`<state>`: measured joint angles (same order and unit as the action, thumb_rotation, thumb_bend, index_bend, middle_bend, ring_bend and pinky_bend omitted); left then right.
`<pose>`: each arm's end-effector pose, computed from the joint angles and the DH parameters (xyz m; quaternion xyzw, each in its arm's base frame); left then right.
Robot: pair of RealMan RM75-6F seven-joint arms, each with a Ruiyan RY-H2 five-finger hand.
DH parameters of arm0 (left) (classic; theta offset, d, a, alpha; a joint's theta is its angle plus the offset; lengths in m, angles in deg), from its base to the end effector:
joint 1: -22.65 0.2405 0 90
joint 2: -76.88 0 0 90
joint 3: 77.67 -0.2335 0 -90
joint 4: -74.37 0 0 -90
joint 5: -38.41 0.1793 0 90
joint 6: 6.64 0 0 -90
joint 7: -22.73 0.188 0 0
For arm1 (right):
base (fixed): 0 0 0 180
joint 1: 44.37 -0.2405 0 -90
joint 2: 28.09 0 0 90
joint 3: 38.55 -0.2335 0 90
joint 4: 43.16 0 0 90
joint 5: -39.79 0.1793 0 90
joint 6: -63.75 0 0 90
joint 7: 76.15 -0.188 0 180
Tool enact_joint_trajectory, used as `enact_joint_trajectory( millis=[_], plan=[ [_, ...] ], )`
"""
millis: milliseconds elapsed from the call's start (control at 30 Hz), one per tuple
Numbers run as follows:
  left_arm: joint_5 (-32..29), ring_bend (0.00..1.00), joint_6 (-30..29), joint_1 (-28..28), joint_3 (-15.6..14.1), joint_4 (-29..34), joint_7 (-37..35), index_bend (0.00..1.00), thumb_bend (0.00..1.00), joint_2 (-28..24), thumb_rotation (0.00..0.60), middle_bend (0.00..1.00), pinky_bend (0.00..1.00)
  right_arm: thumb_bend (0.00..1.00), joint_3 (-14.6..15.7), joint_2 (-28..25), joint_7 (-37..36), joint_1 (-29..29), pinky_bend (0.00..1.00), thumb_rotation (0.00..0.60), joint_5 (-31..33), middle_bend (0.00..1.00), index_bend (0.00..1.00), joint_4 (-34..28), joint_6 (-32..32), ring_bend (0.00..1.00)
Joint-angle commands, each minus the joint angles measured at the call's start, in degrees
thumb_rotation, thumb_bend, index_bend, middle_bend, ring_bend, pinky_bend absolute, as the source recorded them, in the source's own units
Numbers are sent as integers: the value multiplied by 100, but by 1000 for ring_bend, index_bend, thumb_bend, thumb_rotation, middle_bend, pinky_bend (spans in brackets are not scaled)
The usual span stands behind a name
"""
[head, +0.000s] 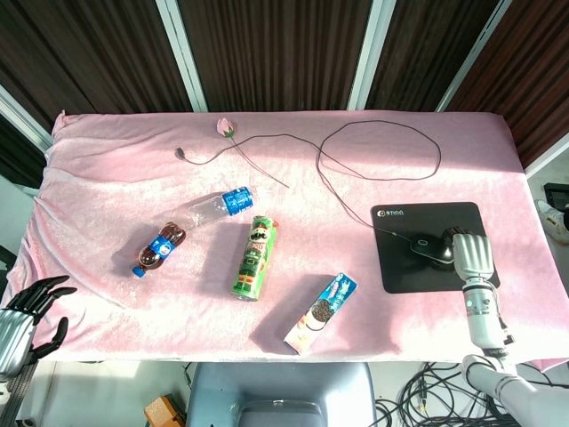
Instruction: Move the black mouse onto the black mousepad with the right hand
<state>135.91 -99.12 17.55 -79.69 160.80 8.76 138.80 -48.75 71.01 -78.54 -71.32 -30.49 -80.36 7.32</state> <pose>-0.2609 0.2040 0.1861 -0.6281 -0.3698 -0.4611 0.5061 -0.3419 -0.3623 0.0631 0.6075 -0.4054 0.2686 0.6281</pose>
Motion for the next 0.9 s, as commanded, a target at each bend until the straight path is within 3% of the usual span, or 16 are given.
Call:
enact_joint_trajectory(
  millis=[33,167,267,467,567,667,733,900],
  plan=[
    [1,178,0,1,-1,-1,-5,297,515,0,600,191,293,273,76,-191,-183,81,395,600,-142,259,368,-292,-52,226],
    [-2,178,-3,5,0,1,-10,296,514,-3,600,191,292,273,128,-549,-120,231,198,600,-236,71,174,-914,-251,46],
    [11,178,-17,9,-2,-1,-11,296,515,-3,600,191,292,273,151,-959,-65,415,156,600,-273,5,55,-1654,-476,3],
    [7,177,-8,9,3,2,41,296,513,13,600,191,292,273,258,-2200,115,1091,154,600,-235,0,26,-4096,-1210,0],
    [-3,177,6,7,10,14,104,296,514,30,600,191,292,273,382,-2709,952,1577,174,600,-50,0,14,-5291,-1926,0],
    [15,178,41,-3,-3,30,193,296,514,47,600,191,292,273,520,-2642,1602,2036,189,600,-168,0,10,-5753,-2880,0],
    [40,178,63,-13,-14,47,260,296,514,59,600,192,292,273,630,-2582,1576,2260,189,600,-365,0,10,-5947,-3249,0],
    [48,178,104,-30,-20,59,327,296,514,71,600,192,292,273,961,-2692,1730,2410,190,600,-1031,0,10,-6014,-3471,0]
  ],
)
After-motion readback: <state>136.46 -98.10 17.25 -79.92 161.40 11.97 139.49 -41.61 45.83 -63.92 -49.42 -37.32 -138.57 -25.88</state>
